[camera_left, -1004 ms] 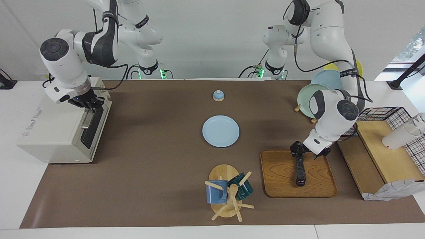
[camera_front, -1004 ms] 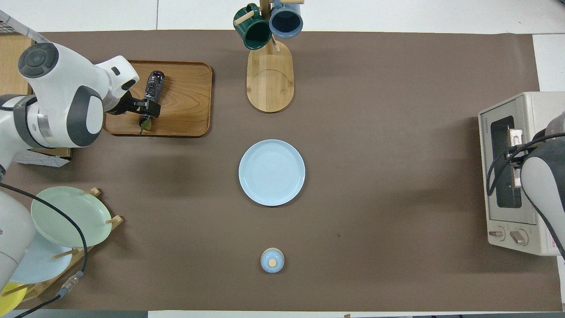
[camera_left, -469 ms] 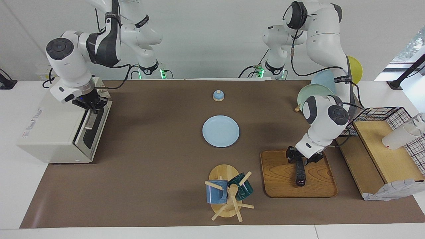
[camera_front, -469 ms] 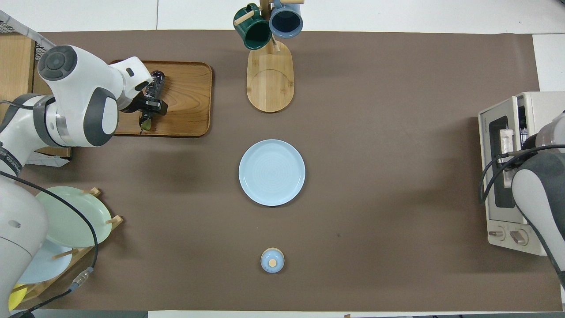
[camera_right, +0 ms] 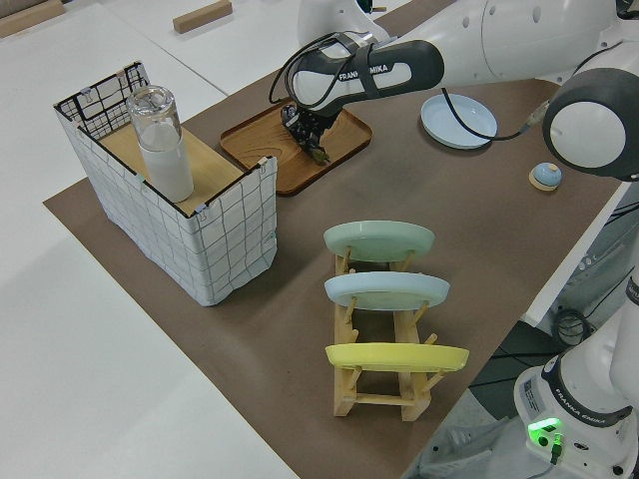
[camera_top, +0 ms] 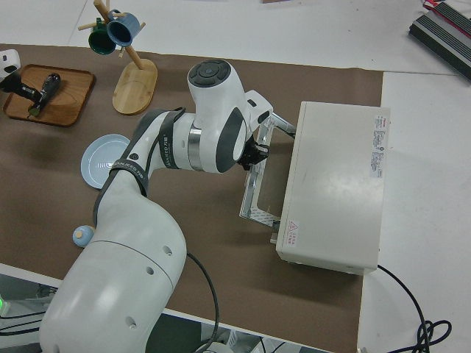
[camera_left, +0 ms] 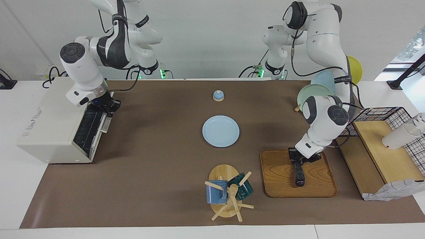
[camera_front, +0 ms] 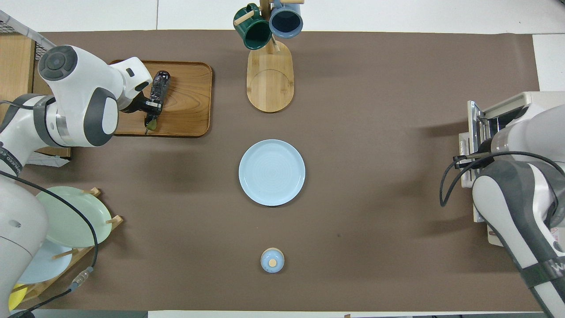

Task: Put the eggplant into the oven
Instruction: 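Pull the oven door open with the right gripper while the left gripper grasps the eggplant, then carry the eggplant with the left gripper and lower it onto the blue plate, then open the left gripper and withdraw while the right gripper reaches the plate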

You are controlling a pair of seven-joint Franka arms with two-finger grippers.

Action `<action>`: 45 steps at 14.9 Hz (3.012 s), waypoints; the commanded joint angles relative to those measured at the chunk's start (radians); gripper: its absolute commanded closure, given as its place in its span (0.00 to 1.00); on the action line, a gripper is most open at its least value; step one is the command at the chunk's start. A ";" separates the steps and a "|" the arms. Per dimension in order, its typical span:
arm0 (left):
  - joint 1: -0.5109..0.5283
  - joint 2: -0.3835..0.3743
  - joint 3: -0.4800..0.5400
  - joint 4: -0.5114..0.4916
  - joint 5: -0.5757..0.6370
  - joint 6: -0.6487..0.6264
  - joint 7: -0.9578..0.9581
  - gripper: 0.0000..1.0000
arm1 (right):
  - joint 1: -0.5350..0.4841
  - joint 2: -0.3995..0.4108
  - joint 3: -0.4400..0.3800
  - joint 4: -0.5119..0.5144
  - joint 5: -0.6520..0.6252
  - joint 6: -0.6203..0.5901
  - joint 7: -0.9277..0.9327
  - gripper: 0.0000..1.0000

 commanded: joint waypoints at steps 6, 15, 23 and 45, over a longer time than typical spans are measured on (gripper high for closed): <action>-0.010 -0.137 0.009 -0.018 -0.085 -0.165 -0.042 1.00 | 0.025 0.105 -0.003 -0.078 -0.014 0.277 0.043 1.00; -0.277 -0.340 0.004 -0.104 -0.170 -0.336 -0.448 1.00 | 0.119 0.134 -0.003 -0.069 0.083 0.279 0.136 1.00; -0.569 -0.317 0.006 -0.385 -0.178 0.089 -0.741 1.00 | 0.167 0.141 0.017 0.063 0.092 0.155 0.140 1.00; -0.049 -0.368 0.018 -0.026 -0.081 -0.375 -0.299 0.00 | 0.659 0.647 0.023 0.885 0.046 -0.125 0.639 0.73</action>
